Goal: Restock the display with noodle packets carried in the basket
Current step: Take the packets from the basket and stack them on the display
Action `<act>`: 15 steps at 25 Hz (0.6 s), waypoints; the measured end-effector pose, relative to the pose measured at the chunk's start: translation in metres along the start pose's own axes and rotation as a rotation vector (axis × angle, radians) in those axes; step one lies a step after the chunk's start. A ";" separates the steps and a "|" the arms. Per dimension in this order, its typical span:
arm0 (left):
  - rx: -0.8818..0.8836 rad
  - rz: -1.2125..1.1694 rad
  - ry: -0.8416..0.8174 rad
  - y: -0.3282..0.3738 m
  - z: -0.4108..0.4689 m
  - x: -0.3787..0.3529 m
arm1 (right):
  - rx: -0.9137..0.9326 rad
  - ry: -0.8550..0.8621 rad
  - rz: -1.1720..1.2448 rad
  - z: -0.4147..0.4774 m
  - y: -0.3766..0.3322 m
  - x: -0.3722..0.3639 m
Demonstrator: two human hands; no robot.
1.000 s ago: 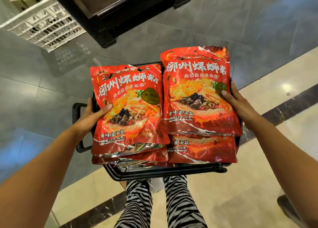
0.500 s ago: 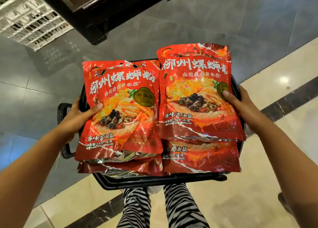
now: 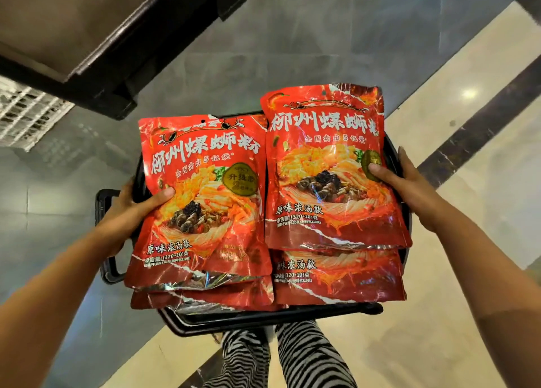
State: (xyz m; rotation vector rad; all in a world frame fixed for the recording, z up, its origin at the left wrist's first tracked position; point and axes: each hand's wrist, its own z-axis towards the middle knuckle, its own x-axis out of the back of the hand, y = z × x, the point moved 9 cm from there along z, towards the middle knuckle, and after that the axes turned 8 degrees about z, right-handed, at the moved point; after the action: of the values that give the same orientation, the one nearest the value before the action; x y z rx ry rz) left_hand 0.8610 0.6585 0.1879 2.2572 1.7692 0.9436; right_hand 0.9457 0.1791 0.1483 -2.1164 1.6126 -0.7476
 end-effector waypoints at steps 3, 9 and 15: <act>-0.013 0.029 -0.021 0.039 0.030 -0.010 | -0.005 0.059 0.010 0.014 -0.014 0.029; -0.060 0.118 -0.073 0.148 0.091 -0.034 | -0.044 0.161 0.090 0.058 -0.051 0.097; -0.101 0.157 -0.106 0.276 0.153 -0.074 | -0.035 0.215 0.223 0.100 -0.093 0.171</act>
State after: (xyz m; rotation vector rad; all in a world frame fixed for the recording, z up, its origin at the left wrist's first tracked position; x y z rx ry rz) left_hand 1.1649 0.5479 0.1622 2.3620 1.4855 0.8994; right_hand 1.1128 0.0381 0.1555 -1.8899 1.9481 -0.9014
